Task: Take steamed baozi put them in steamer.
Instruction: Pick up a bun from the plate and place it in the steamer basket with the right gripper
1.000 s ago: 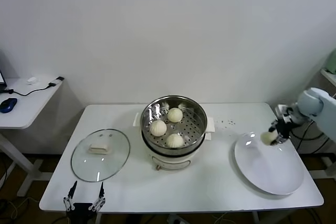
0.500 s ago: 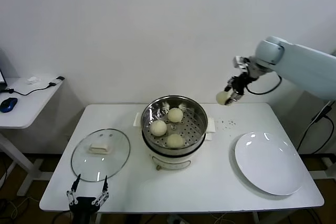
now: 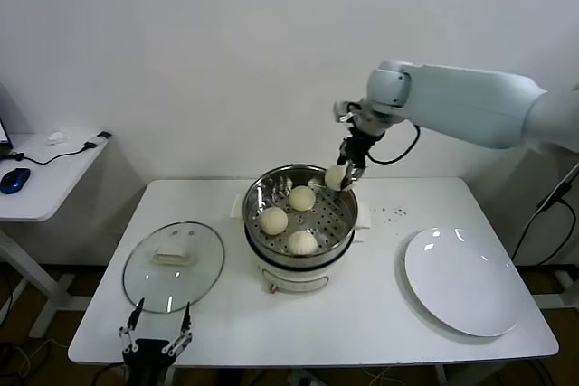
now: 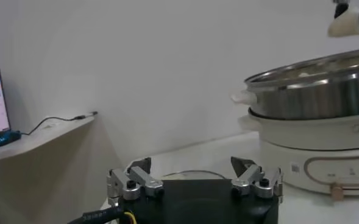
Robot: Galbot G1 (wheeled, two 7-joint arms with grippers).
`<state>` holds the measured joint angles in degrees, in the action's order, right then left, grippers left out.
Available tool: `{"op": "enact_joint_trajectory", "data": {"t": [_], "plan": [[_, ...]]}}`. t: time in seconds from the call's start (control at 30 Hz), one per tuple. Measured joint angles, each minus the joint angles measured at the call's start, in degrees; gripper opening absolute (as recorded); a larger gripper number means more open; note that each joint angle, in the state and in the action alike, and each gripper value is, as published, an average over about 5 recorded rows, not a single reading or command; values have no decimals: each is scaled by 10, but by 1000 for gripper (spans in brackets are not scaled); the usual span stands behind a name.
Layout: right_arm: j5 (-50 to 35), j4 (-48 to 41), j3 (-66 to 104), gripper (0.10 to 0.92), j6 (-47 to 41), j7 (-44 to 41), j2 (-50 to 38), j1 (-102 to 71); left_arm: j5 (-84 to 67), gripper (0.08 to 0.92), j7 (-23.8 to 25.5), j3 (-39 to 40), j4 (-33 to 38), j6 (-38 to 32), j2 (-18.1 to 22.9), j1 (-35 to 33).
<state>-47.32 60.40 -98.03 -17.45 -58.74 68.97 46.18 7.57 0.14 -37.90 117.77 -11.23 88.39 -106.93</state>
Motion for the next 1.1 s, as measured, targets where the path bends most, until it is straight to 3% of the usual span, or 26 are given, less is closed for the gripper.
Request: {"op": "enact_joint_trajectory", "data": {"t": [0.67,0.97,1.1], "plan": [[-10,-22,-35,569,-9,28,63,-67,-5,823,1,-7,-15,-2,-1,6],[-14,-18,-37,786,-12,40,63,-74,-5,823,2,-7,-17,-1,-2,8],[-16,-10,-36,819,-12,40,56,-68,-5,823,2,-8,-17,-1,-2,8]]}}
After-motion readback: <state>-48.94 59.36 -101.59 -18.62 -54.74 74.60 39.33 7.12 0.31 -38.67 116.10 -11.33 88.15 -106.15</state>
